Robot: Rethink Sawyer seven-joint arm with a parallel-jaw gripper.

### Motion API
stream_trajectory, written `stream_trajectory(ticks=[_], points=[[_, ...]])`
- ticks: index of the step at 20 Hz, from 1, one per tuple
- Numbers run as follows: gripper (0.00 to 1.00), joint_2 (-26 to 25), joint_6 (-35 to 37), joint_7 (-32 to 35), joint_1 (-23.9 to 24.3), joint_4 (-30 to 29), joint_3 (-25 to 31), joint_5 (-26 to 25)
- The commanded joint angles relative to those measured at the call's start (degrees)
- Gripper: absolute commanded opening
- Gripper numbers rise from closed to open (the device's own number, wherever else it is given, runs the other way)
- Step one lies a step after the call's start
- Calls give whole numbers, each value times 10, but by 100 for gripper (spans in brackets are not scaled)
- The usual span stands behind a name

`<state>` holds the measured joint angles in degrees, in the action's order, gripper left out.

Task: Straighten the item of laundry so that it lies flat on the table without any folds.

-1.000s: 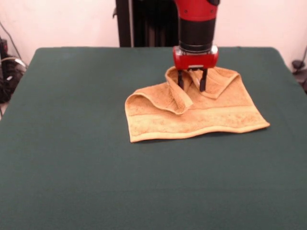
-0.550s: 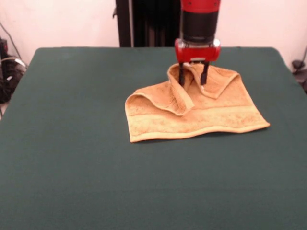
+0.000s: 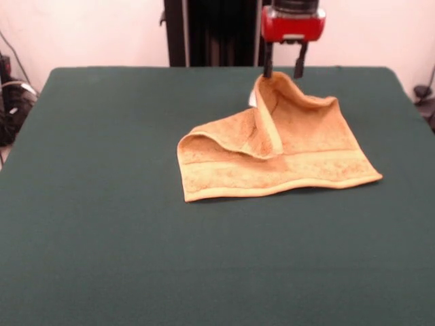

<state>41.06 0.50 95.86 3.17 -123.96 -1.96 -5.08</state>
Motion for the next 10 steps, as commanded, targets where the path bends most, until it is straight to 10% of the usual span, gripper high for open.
stream_trajectory(ticks=[1, 10], points=[[100, 22, 22, 171, -31, -63, 13, 59], [100, 25, 18, 166, -48, -74, 12, 89]])
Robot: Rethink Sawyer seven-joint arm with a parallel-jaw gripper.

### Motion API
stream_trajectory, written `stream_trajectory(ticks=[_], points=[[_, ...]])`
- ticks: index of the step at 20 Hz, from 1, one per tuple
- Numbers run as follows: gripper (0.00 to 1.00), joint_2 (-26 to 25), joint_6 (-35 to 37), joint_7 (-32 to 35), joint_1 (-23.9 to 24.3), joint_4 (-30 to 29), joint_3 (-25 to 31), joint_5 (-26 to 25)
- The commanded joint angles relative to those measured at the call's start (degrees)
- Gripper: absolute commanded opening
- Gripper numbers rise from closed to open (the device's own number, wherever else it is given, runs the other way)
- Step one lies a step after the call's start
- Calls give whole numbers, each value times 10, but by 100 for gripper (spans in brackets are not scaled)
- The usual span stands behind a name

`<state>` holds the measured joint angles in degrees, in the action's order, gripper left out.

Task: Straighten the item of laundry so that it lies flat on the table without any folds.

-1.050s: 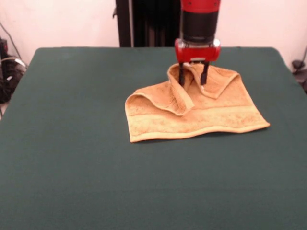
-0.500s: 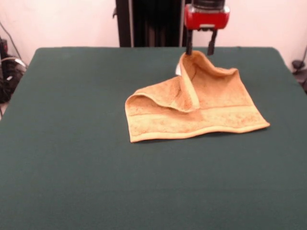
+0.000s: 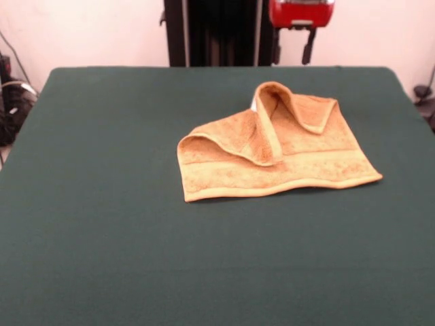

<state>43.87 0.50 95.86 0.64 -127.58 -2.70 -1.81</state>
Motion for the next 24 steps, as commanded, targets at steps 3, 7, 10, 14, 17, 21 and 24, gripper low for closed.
stream_trajectory(ticks=[3, 7, 10, 14, 17, 21, 24], points=[[100, -10, 9, 162, -17, -39, 27, 60], [100, -40, -34, 164, -28, -25, 21, 64], [100, -51, -31, 155, -30, 5, 23, 72], [100, -69, 6, 123, -27, 67, 28, 80], [100, -80, 32, 108, -30, 107, 27, 89], [100, -92, 50, 98, -34, 151, 27, 95], [100, -94, 69, 92, -34, 175, 27, 96]])
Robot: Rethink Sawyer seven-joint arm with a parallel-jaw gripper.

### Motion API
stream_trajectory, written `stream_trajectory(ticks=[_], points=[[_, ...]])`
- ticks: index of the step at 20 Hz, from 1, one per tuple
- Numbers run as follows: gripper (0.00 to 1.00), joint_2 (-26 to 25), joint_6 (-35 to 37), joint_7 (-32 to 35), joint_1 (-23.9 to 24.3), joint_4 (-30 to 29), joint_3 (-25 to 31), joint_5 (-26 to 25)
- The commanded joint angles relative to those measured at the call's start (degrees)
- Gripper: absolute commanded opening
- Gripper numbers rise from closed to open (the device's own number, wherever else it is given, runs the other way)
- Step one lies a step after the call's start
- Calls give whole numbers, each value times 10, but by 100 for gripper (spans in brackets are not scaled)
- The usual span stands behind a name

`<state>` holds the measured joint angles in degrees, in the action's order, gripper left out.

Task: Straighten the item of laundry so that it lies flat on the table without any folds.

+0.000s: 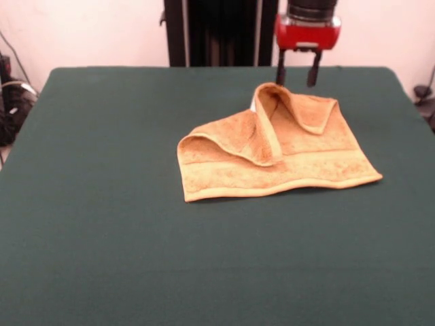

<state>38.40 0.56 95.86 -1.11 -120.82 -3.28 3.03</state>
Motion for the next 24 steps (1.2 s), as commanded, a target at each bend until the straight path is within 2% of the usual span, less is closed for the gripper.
stream_trajectory(ticks=[1, 7, 24], points=[[100, -42, 72, 86, -12, 117, 35, 46], [100, -66, 99, 59, 13, 170, 59, 30], [100, -80, 156, 24, 57, 242, 98, -5]])
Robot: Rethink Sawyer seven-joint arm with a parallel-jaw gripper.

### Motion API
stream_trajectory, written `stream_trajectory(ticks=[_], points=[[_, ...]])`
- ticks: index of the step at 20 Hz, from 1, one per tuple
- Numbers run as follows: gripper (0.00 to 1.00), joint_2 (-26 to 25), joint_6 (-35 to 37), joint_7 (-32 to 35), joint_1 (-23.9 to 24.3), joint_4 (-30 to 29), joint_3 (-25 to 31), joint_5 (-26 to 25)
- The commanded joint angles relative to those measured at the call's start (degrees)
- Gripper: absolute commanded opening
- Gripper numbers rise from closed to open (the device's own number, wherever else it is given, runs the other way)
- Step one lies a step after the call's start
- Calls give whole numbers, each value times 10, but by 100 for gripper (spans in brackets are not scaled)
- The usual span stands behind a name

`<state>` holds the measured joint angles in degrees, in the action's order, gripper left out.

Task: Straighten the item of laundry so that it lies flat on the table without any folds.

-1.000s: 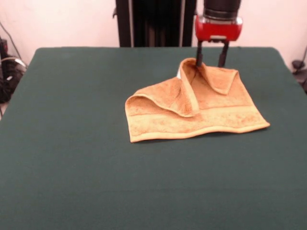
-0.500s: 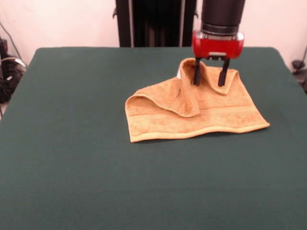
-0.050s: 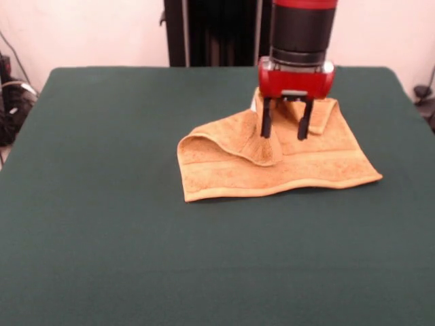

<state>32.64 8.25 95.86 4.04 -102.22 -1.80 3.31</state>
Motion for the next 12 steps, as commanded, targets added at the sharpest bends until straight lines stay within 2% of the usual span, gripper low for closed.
stream_trajectory(ticks=[1, 7, 12], points=[[100, -24, 79, 24, 6, 58, 83, -10], [100, -52, 64, 27, -1, 67, 69, -24], [100, -50, 70, 31, -14, 68, 53, -30]])
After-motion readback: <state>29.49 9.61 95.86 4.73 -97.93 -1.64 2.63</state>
